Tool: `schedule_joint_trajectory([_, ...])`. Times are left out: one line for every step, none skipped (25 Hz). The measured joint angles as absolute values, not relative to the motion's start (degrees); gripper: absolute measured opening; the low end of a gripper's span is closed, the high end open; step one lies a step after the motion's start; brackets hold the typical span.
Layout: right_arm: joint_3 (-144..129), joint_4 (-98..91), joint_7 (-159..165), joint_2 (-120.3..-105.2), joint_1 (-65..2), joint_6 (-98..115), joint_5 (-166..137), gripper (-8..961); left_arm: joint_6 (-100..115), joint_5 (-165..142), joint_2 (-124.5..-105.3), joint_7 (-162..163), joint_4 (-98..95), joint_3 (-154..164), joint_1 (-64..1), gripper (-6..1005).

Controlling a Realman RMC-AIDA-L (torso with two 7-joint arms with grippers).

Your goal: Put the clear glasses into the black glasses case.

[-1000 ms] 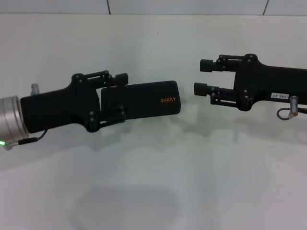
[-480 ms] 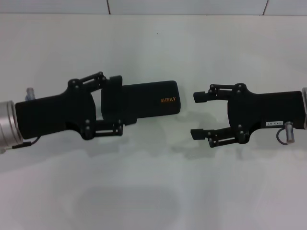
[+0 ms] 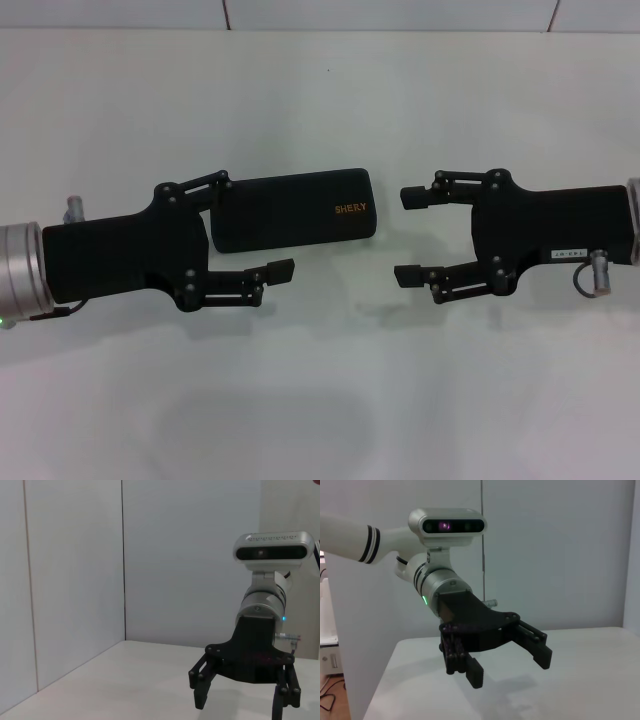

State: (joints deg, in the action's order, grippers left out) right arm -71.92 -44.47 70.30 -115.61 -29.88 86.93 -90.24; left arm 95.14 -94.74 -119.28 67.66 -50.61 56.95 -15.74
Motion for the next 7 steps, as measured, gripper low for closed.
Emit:
schedule_joint_trajectory([-71.92, -44.47, 70.3, -115.67, -29.88, 86.91, -90.2, 832, 95.16, -94.76, -119.28, 67.66, -50.61, 56.95, -15.74, 893])
schedule_joint_trajectory([-71.92, -44.47, 70.29, -115.71, -29.9, 86.89, -90.14, 832, 95.19, -94.79, -119.28, 67.66, -50.62, 56.95, -15.73, 893])
schedule_joint_trajectory([-71.91, -44.47, 70.29, -115.73, -29.9, 86.89, -90.1, 832, 95.21, -94.81, -119.28, 67.65, -50.62, 56.95, -15.73, 893])
schedule_joint_trajectory([-71.9, -44.43, 70.32, -115.75, -29.92, 86.89, -90.08, 832, 95.23, -94.82, -119.28, 67.65, -50.63, 56.95, -15.73, 893])
schedule_joint_trajectory([-71.9, -44.35, 70.37, -115.75, -29.95, 86.92, -90.08, 832, 95.25, -94.83, -119.28, 67.65, -50.62, 56.95, -15.73, 893])
schedule_joint_trajectory([-71.9, -44.22, 70.45, -115.75, -29.98, 86.93, -90.08, 832, 95.26, -94.84, -119.27, 67.65, -50.63, 56.95, -15.73, 893])
schedule_joint_trajectory([-71.89, -44.07, 70.5, -115.76, -29.99, 86.94, -90.07, 832, 95.27, -94.84, -119.27, 67.65, -50.63, 56.95, -15.73, 893])
